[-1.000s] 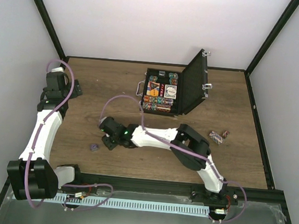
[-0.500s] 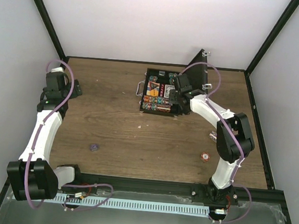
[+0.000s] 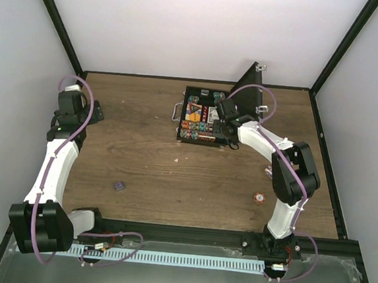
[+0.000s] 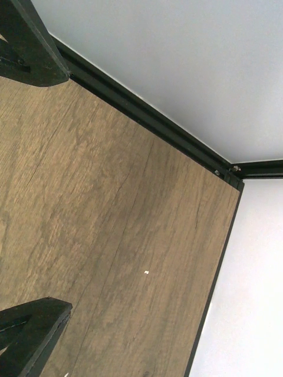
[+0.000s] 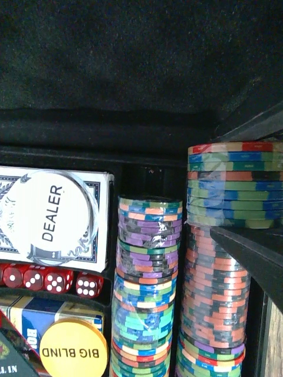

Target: Pack up texas hold em set

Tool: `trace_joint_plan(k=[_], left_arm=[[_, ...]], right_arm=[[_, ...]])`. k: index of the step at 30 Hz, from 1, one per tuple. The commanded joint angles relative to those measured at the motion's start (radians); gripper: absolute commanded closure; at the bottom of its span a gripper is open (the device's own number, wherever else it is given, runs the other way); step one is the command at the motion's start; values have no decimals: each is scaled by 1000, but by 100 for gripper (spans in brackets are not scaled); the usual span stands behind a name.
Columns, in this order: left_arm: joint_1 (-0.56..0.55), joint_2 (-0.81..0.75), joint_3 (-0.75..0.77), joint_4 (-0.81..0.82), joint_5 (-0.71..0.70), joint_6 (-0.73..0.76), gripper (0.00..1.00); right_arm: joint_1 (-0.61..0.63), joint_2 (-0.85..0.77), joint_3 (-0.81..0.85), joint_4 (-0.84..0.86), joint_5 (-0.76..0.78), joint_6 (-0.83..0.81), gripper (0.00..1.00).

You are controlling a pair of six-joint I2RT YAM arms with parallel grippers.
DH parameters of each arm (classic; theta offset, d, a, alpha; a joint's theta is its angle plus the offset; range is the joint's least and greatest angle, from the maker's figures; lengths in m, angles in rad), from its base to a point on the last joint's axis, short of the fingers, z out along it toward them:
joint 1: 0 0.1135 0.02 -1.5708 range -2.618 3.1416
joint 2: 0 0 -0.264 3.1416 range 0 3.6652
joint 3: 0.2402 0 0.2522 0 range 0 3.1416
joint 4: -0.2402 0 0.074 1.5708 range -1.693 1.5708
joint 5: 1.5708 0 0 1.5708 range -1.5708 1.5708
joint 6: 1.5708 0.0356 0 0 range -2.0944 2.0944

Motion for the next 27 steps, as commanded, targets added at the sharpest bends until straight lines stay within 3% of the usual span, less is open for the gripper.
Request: trace_joint_plan(k=[1,16,27], left_arm=[[2,-9,-7,15,-1,13,0],[1,-3,-8,15,8,13,0],[1,3,-7,15,12,11,0]], right_arm=[[2,6,-6,-13,37,38,79],[6,13,-36,15,-79,75,79],[42,13,-50,-10,12,82,80]])
